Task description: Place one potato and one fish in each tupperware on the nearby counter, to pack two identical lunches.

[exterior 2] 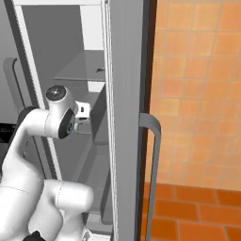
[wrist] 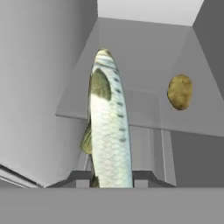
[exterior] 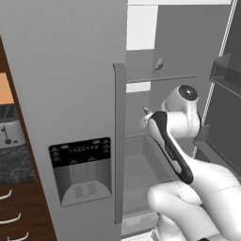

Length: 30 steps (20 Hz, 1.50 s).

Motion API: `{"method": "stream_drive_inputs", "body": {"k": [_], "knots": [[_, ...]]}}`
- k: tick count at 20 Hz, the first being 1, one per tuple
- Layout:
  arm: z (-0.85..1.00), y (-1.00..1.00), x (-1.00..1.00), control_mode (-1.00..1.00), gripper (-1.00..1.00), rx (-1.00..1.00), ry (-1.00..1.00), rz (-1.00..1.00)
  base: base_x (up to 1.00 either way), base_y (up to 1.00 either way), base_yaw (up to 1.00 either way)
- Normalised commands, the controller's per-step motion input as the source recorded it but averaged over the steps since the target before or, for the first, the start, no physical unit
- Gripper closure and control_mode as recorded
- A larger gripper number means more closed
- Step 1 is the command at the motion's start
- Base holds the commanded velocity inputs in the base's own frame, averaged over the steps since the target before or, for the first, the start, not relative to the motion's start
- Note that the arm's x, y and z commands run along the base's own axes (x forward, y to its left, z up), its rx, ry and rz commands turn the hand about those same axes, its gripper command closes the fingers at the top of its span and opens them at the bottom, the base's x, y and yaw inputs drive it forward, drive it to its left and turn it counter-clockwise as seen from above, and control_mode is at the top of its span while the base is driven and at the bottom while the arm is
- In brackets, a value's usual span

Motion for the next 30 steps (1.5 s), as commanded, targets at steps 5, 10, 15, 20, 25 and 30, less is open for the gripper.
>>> {"method": "stream_drive_inputs", "body": {"k": [5,10,15,20,25,30], "knots": [[0.73,0.00,-1.00,-1.00,1.00,0.00,-0.03,0.00,0.00,0.00,0.00],[0.09,0.00,-0.80,1.00,1.00,-0.04,0.00,0.00,-0.20,0.05,0.00],[0.00,0.00,0.00,1.00,1.00,0.00,0.00,0.00,-0.62,0.91,0.17],[0.00,0.00,0.00,1.00,1.00,0.00,0.00,0.00,0.01,1.00,0.33],[0.00,0.00,0.00,1.00,1.00,0.00,0.00,0.00,0.25,1.00,0.23],[0.00,0.00,0.00,1.00,1.00,0.00,0.00,0.00,0.85,1.00,0.02]]}}
